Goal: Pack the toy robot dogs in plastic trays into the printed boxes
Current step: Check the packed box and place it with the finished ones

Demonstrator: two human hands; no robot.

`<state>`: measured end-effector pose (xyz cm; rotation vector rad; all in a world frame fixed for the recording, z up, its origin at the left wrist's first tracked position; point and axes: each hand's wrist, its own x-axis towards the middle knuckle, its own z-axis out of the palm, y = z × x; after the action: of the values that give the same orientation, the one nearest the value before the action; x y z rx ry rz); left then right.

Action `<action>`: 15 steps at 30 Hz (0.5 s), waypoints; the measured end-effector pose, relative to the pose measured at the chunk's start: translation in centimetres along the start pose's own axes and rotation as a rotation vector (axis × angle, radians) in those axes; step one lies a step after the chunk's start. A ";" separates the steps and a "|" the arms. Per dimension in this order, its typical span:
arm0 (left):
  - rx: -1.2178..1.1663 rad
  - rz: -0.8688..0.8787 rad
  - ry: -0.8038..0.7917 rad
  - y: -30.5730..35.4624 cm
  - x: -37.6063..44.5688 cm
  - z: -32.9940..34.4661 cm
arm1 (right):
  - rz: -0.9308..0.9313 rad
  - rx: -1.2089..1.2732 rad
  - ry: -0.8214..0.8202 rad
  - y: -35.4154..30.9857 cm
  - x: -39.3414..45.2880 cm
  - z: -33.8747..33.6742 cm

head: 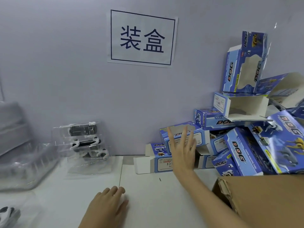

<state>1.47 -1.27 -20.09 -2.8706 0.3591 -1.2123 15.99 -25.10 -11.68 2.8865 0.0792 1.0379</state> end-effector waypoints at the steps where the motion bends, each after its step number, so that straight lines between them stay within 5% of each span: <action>1: 0.038 0.028 0.023 -0.2 0.0 0.2 | -0.045 -0.081 0.002 0.7 1.4 0.2; 10: -0.022 0.108 -0.071 -1.6 0.4 -0.6 | -0.056 -0.307 -0.111 3.2 4.5 2.5; 15: -0.077 0.101 -0.253 -0.9 0.6 -2.2 | 0.006 0.194 0.007 1.6 4.3 -0.8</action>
<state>0.53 -0.35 -18.06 -2.9796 0.5460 -0.8251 18.83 -26.29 -8.17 3.0568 0.1813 1.0999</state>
